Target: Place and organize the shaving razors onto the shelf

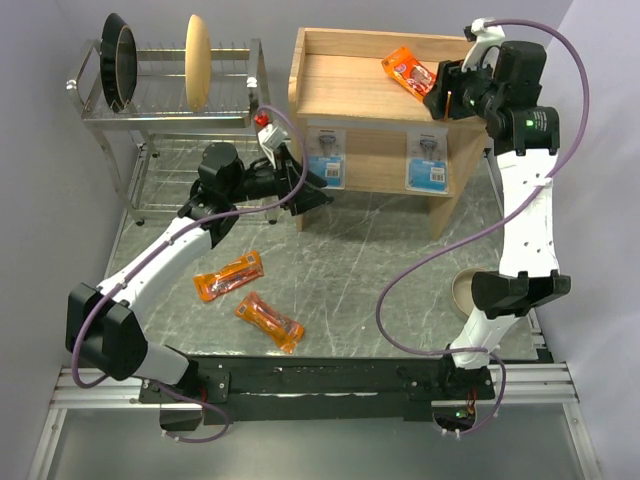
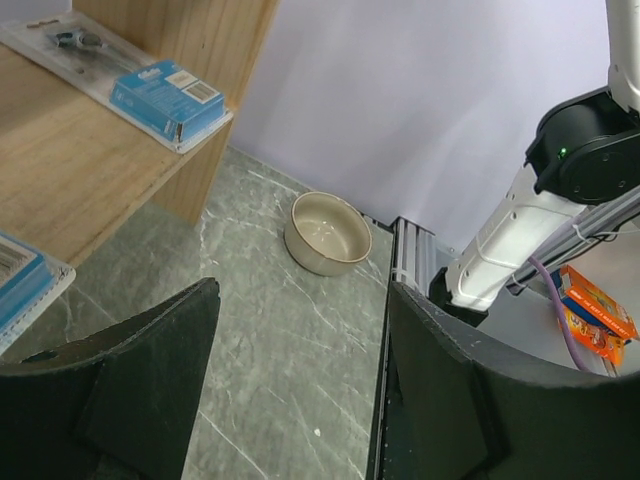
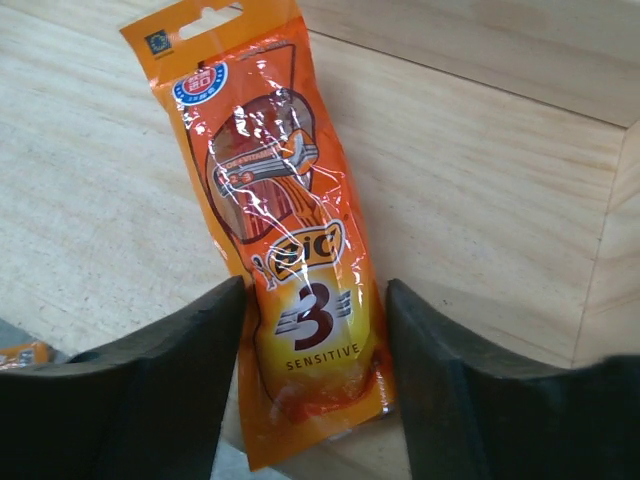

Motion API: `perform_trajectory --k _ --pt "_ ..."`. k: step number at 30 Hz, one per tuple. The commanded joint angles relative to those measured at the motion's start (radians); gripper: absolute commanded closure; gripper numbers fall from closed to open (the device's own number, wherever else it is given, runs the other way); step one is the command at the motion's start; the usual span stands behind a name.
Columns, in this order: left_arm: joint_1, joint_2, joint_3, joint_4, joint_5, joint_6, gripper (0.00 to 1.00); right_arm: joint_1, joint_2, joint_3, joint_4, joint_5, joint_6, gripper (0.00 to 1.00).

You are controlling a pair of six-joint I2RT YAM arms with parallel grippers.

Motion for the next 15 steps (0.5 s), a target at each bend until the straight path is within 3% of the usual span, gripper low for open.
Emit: perform_trajectory --k 1,2,10,15 --pt "0.016 -0.057 -0.014 0.051 -0.003 -0.016 0.26 0.027 -0.028 -0.015 -0.050 0.132 0.029 0.46" --pt "0.019 -0.065 -0.019 0.057 -0.003 -0.019 0.26 0.033 -0.031 -0.018 -0.047 0.145 0.033 0.54" --pt "0.022 -0.106 -0.074 0.082 -0.012 -0.034 0.26 0.076 -0.165 -0.188 -0.007 0.358 0.163 0.83" --pt "0.023 -0.108 -0.083 0.100 -0.016 -0.048 0.26 0.076 -0.234 -0.245 0.007 0.446 0.259 0.87"
